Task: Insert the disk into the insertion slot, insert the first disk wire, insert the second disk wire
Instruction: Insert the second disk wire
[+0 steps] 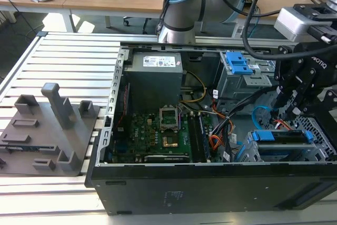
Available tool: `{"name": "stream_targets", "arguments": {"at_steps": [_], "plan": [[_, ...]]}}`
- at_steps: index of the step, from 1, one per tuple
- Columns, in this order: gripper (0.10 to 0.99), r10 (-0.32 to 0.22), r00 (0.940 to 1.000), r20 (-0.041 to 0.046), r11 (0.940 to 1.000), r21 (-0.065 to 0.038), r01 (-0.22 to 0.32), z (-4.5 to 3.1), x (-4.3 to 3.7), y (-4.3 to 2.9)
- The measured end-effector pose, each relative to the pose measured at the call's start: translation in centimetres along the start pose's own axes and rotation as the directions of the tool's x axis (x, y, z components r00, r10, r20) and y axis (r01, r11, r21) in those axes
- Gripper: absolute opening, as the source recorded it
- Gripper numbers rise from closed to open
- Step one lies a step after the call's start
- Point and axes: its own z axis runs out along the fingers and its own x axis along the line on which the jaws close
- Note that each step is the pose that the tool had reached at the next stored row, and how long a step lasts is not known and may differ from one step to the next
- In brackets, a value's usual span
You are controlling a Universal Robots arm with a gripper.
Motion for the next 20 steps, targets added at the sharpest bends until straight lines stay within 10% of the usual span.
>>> {"name": "stream_targets", "arguments": {"at_steps": [20], "plan": [[0.361, -0.022, 0.9994, -0.0263, 0.9998, -0.004, 0.022, 1.77, -1.65, 0.27]]}}
